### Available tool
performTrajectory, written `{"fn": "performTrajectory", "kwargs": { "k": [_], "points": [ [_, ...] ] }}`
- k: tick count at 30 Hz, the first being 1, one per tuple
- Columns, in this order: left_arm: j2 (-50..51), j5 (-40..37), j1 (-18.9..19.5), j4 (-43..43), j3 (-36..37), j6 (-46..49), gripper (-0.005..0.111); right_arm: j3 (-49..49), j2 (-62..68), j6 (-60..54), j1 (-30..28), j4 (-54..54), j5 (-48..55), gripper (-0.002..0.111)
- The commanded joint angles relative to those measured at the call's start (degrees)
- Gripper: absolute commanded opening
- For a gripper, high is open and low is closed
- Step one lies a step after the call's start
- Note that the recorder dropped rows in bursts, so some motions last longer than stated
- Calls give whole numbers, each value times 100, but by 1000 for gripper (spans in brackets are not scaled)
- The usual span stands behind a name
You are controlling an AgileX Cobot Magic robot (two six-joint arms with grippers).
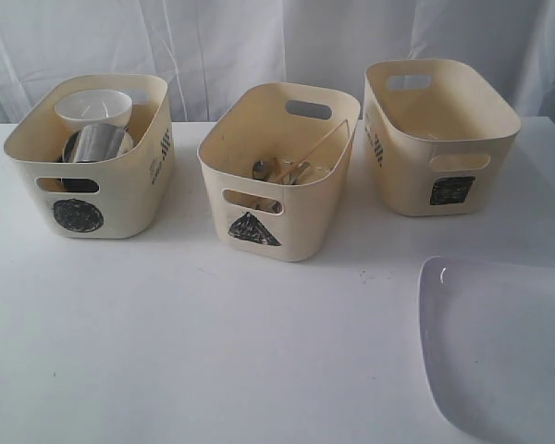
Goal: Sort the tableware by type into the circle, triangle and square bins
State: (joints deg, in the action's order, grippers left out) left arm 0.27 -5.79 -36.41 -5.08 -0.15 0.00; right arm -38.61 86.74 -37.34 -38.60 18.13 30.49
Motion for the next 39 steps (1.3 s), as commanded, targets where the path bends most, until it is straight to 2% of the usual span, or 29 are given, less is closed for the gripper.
{"fn": "performTrajectory", "kwargs": {
  "k": [1,7,23,39],
  "points": [
    [-27,14,-30,-65,15,0,0,40,50,-389,-154,250,28,39],
    [-27,14,-30,-65,15,0,0,40,336,-1061,-154,827,390,39],
    [-27,14,-30,-65,15,0,0,-203,166,-1069,-219,626,714,39],
    [-27,14,-30,-65,15,0,0,-203,358,-1069,-436,405,546,39]
  ]
}}
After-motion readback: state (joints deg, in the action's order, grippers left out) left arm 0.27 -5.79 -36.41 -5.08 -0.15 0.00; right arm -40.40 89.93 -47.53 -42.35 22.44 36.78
